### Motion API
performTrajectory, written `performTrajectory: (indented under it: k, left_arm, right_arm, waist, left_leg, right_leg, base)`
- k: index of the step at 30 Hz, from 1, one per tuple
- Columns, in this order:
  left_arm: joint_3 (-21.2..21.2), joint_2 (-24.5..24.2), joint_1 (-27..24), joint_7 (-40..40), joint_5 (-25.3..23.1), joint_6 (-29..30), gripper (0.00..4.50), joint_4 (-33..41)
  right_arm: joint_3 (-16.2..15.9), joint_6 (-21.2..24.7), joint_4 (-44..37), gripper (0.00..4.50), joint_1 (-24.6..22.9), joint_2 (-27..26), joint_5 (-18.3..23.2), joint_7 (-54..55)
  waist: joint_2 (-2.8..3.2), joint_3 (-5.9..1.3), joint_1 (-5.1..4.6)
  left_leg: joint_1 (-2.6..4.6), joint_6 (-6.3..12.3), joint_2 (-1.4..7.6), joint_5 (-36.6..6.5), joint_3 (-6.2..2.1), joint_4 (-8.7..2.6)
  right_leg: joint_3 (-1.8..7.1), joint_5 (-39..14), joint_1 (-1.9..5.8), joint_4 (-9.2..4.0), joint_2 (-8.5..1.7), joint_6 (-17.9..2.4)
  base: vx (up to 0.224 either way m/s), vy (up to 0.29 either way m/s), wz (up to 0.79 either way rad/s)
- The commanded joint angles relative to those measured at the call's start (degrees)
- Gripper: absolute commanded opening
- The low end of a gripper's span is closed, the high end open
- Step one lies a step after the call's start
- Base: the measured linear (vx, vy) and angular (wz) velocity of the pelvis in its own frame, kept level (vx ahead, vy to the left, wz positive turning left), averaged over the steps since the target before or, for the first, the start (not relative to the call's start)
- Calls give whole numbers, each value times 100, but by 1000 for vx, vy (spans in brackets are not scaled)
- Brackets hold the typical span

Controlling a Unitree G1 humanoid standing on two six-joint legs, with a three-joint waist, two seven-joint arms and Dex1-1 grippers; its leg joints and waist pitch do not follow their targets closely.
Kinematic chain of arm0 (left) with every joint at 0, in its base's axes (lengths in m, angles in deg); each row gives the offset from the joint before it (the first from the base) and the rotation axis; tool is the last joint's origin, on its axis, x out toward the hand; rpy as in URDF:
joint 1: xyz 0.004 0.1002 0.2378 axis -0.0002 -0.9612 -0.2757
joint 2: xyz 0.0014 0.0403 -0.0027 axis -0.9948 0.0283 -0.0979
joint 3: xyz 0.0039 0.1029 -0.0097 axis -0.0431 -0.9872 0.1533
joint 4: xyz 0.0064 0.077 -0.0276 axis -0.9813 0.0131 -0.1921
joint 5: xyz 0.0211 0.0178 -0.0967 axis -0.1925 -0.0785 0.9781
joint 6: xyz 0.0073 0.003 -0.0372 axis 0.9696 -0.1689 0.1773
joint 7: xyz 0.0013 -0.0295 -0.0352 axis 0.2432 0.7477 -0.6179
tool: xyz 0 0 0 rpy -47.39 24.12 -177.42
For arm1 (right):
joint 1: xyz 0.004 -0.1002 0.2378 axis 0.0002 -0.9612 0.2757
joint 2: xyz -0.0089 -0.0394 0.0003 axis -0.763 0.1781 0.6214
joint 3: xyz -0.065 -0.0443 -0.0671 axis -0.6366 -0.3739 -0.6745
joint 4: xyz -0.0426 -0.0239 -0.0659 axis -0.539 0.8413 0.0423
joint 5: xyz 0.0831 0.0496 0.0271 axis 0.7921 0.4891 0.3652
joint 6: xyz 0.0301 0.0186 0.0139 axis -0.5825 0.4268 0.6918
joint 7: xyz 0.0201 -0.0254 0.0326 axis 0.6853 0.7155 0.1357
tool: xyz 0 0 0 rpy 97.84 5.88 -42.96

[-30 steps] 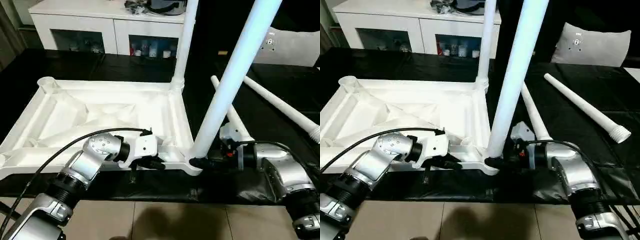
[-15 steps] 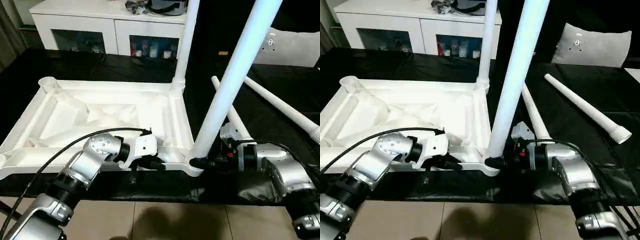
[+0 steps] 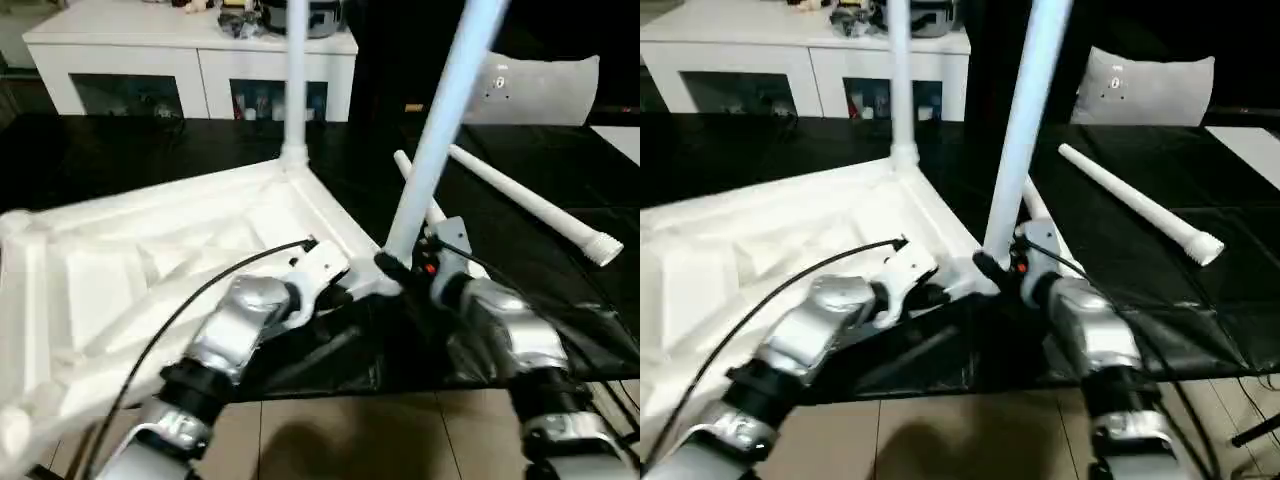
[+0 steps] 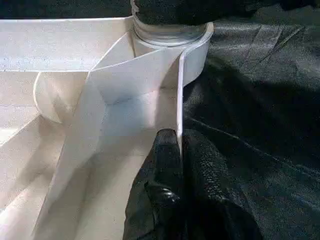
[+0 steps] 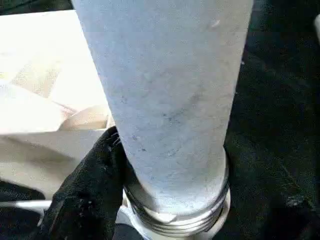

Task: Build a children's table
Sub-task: Rotate leg to tighten

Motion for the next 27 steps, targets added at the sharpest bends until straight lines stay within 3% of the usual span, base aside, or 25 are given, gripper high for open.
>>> performTrajectory:
  k: [1,4,9,10,15,18,20,22,24,27]
  left_arm:
    - [-15,222,68,-102,130,-134,0,143]
    - [-38,115,31,-71,34,-135,0,173]
    - [-129,-264,-22,158,-36,-382,0,113]
    - [-142,-309,-26,209,-33,-442,0,89]
    - [-237,-566,-53,577,-26,-740,0,-25]
    - [-423,-873,-43,1060,-43,-1081,0,-143]
    - [-499,-989,-37,1274,-42,-1283,0,-192]
    - [-548,-1065,-32,1420,-35,-1409,0,-216]
    - [-722,-1343,-21,2040,8,-1905,0,-247]
    - [-796,-1442,-16,2229,-5,-2056,0,-248]
  right_arm:
    - [-287,47,199,332,-93,-194,-114,-119]
    - [-223,76,167,343,-106,-202,-26,-222]
    - [-205,-309,86,391,-232,72,33,-642]
    - [-191,-409,72,416,-248,125,33,-684]
    - [-122,-643,-133,444,-344,414,190,-1240]
    - [-178,-556,-462,444,-468,755,374,-2080]
    - [-214,-482,-532,444,-489,872,434,-2321]
    - [-242,-452,-567,444,-497,949,475,-2482]
    - [-423,-414,-673,444,-497,1193,492,-2940]
    - [-489,-363,-691,444,-486,1257,511,-3132]
  waist:
    - [-62,-273,1]
    - [-51,-271,0]
    - [-45,-273,17]
    - [-50,-273,19]
    - [-51,-297,66]
    - [-62,-317,112]
    - [-47,-331,135]
    - [-33,-342,146]
    - [-32,-339,172]
    - [-21,-329,209]
  left_leg:
    - [-18,245,170,-2252,-76,-453]
    - [-26,274,182,-2248,-71,-465]
    - [-33,313,190,-2217,-60,-477]
    - [-37,329,190,-2183,-53,-479]
    - [-62,400,203,-1844,-32,-478]
    - [-85,527,203,-1621,-17,-465]
    - [-102,603,231,-1259,-12,-461]
    - [-81,606,244,-1142,1,-444]
    - [-70,609,255,-1108,11,-439]
    - [-53,551,272,-1168,15,-450]
  right_leg:
    - [101,-3497,181,-587,-294,-265]
    - [116,-3367,175,-572,-291,-325]
    - [136,-3242,183,-557,-303,-395]
    - [142,-3252,183,-559,-304,-382]
    - [178,-2886,214,-509,-310,-516]
    - [197,-2542,263,-453,-299,-621]
    - [194,-1892,283,-379,-289,-836]
    - [186,-1607,293,-342,-299,-1003]
    - [178,-1504,305,-325,-304,-1109]
    - [178,-1554,297,-321,-306,-1125]
  base:
    - [0,0,0]
    - [0,0,0]
    - [0,0,0]
    - [0,0,0]
    - [0,0,0]
    - [0,0,0]
    - [0,0,0]
    - [0,0,0]
    - [0,0,0]
    - [0,0,0]
